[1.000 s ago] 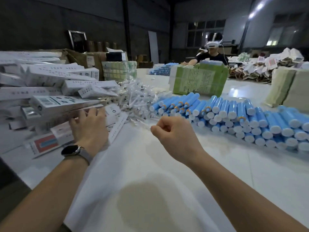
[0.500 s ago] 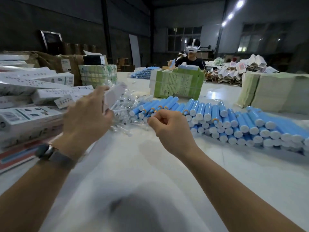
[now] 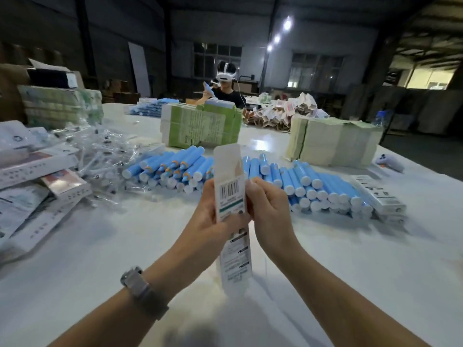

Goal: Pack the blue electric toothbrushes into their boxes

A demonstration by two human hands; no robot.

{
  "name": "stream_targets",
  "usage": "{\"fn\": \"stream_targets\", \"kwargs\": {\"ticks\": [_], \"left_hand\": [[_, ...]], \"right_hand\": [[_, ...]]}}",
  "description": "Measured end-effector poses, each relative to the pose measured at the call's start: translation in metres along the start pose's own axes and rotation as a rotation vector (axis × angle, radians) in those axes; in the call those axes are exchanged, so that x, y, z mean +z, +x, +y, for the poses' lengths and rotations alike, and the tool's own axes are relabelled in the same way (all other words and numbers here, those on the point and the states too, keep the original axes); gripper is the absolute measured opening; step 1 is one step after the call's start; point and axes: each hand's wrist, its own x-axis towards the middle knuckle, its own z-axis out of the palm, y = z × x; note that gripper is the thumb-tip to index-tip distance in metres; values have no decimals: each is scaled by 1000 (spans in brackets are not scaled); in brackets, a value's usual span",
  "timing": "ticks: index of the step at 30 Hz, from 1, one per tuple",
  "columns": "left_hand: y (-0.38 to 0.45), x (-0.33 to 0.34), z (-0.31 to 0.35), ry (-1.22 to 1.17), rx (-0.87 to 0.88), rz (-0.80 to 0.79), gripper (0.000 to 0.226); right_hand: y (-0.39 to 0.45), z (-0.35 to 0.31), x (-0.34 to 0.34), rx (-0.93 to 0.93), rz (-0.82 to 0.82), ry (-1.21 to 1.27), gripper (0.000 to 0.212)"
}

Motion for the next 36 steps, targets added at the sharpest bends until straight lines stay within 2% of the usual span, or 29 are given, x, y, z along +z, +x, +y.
{"fn": "stream_targets", "kwargs": {"ticks": [3, 5, 7, 10, 12, 13, 15, 17, 19, 21, 26, 29, 32, 36], "left_hand": [[1, -3, 0, 83, 29, 79, 49], [2, -9, 2, 106, 42, 112, 44], [1, -15, 3, 135, 60, 154, 36], [-1, -17, 3, 163, 82, 176, 35], [-5, -14, 3, 179, 104, 130, 39], [-7, -12, 4, 184, 115, 104, 41], [-9, -10, 8, 187, 145, 68, 47], [-9, -10, 9, 182, 169, 52, 53], [-8, -10, 9, 173, 178, 41, 56], [-9, -9, 8, 165, 188, 27, 53], [-10, -8, 7, 160, 206, -6, 49], [-10, -11, 7, 181, 203, -6, 43], [-9, -14, 7, 231, 198, 9, 44], [-5, -17, 8, 283, 215, 81, 40]], "right_hand": [[1, -3, 0, -15, -64, -19, 44], [2, -6, 0, -41, -145, -19, 42], [8, -8, -3, -76, -159, -81, 43], [38, 2, -18, -15, 57, -257, 36], [68, 16, -31, 106, 165, -564, 24], [81, 21, -36, 187, 160, -720, 21], [99, 29, -42, 335, 50, -939, 36], [107, 32, -37, 411, -106, -1116, 40], [106, 33, -29, 425, -245, -1240, 44], [102, 34, -25, 389, -269, -1274, 45], [97, 34, -25, 331, -170, -1164, 40], [101, 19, -37, 199, 89, -1064, 29], [96, -8, -53, 68, 278, -641, 15], [73, -66, -65, -129, 344, -43, 8]]}}
